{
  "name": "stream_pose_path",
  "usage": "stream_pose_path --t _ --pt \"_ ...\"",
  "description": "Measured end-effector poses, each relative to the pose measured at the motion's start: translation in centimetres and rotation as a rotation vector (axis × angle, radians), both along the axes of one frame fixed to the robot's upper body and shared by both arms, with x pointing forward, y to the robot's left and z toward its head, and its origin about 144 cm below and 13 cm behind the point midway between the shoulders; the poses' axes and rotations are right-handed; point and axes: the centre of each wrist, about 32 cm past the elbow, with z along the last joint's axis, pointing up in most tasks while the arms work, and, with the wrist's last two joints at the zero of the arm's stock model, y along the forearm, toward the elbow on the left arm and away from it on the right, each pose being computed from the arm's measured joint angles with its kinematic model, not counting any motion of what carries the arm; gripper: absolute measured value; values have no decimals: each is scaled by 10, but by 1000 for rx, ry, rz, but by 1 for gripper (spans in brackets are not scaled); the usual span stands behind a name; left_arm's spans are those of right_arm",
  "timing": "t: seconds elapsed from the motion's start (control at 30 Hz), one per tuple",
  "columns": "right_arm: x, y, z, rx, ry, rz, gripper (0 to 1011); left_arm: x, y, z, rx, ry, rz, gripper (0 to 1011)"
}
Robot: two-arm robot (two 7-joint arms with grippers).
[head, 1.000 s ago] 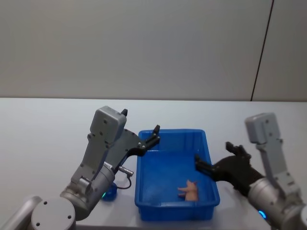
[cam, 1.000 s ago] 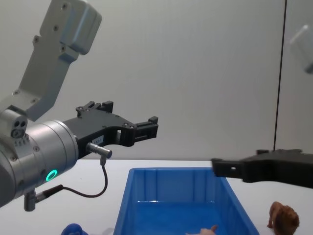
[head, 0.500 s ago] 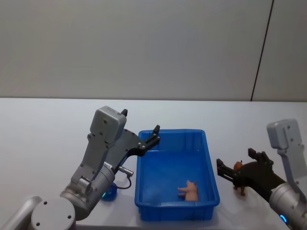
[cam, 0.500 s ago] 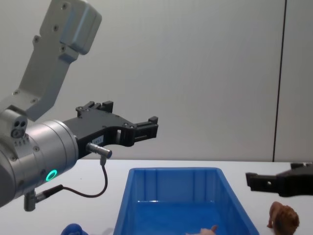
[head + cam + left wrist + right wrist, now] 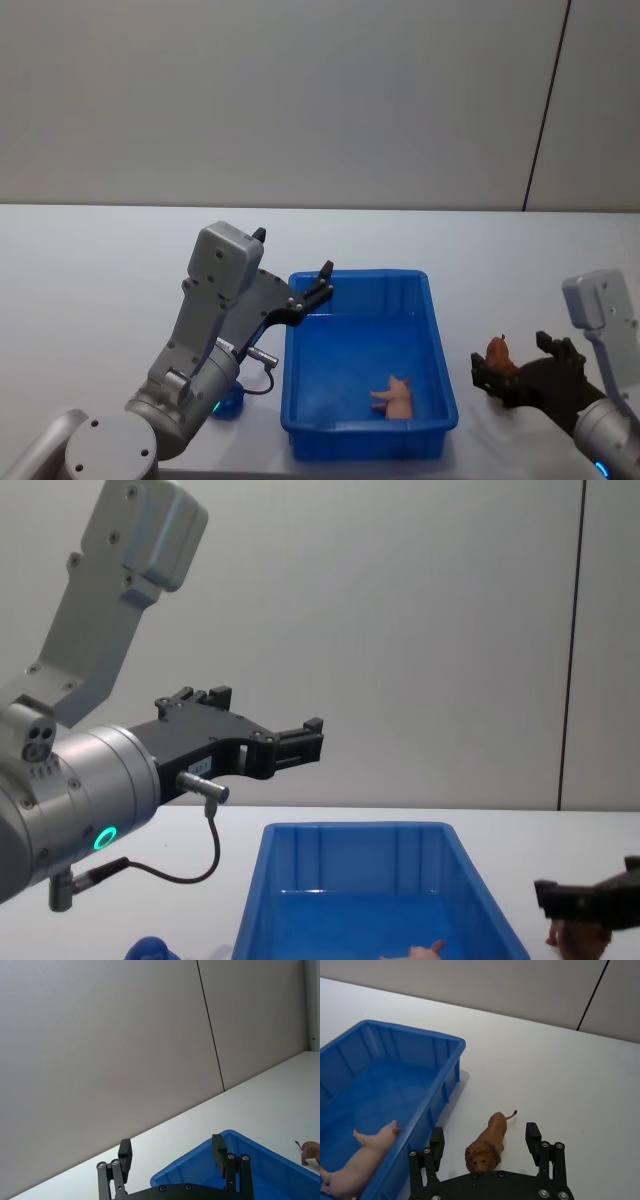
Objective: Pick up the two dolls from the table and place them into the box.
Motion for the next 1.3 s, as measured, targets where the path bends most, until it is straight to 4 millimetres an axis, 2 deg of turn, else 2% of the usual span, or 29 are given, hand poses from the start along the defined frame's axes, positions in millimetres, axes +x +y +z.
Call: stream_pose_path --t 0.37,0.43,0.57,0.67,0.7,0.87,0.9,1.07,1.3 --pt "7 1 -15 -28 57 -21 1001 0 0 0 0 0 0 1001" --pt "8 1 -16 -31 63 -23 976 0 0 0 0 0 0 1001" --pt "10 2 -20 -35 77 -27 891 0 0 0 0 0 0 1001" --pt "11 4 -23 -37 87 -32 788 0 0 0 0 0 0 1001" --pt "11 4 -23 -37 87 -32 788 0 0 0 0 0 0 1001" --pt "13 5 -26 -35 92 -36 597 0 0 0 0 0 0 1001" --pt "13 6 -27 -35 92 -36 597 0 0 0 0 0 0 1001" --pt "13 7 -27 -29 80 -39 438 0 0 0 0 0 0 1001" --pt "12 7 -26 -17 42 -43 433 0 0 0 0 0 0 1002"
